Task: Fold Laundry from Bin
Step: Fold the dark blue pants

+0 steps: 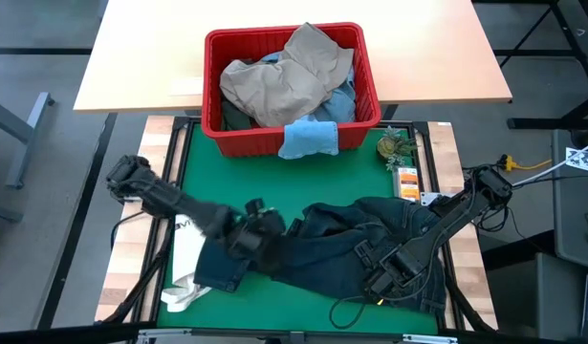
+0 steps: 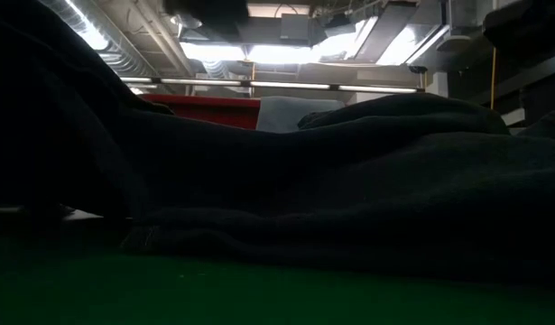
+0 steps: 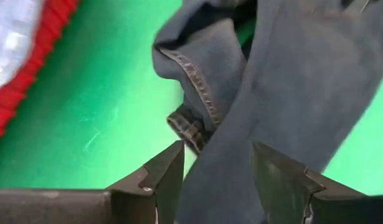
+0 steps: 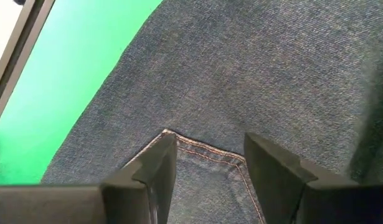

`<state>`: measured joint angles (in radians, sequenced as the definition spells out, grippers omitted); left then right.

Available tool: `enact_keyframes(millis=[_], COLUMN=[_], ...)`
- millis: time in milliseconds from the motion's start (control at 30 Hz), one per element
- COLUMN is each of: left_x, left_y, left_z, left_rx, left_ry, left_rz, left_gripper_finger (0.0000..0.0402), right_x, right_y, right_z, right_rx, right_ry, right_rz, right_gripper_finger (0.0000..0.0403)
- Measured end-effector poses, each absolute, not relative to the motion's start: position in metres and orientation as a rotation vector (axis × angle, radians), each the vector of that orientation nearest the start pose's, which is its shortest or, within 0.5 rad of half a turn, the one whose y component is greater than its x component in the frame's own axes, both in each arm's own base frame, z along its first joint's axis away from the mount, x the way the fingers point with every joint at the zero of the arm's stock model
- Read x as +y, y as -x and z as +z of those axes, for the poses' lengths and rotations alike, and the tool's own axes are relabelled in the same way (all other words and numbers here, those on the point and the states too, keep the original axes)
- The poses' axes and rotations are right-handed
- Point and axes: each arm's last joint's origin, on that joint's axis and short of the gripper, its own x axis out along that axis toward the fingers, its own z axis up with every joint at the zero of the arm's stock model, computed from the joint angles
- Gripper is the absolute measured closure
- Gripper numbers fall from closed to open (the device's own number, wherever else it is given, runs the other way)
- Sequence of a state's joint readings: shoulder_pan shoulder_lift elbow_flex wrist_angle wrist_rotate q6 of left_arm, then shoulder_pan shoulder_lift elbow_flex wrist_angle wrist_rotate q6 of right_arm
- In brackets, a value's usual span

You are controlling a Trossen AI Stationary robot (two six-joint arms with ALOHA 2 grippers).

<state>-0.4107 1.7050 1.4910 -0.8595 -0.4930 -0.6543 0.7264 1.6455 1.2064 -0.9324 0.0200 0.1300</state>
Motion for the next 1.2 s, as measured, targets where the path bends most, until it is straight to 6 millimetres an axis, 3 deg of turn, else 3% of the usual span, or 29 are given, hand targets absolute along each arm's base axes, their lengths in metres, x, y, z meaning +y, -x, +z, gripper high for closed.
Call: enact_keyframes(millis=[233,500,933,1100,1200], left_x=[-0.082,-0.043,-0.034,-0.033,-0.032], left_y=[-0.371,-0.394,-0.415,-0.417,-0.416], left_z=[0.26,0.241,0.195,0.194,0.197], left_rx=[1.003,1.015,1.086,1.067,1.057], left_ry=[0.23,0.305,0.336,0.283,0.264], left_rz=[0.204,0.129,0.126,0.122,0.143], left_gripper_finger=[0.0223,0.0223,0.0223,0.023,0.0271], right_x=[0.203,0.203,0.204,0.204,0.205], right_y=[-0.23,-0.23,-0.231,-0.231,-0.232], right_z=[0.222,0.222,0.223,0.222,0.219], right_rx=[1.316,1.309,1.3,1.299,1.317], right_ry=[0.414,0.413,0.416,0.417,0.408], right_rz=[0.485,0.489,0.488,0.487,0.494], right_gripper_finger=[0.0215,0.0215,0.0215,0.0215,0.0215])
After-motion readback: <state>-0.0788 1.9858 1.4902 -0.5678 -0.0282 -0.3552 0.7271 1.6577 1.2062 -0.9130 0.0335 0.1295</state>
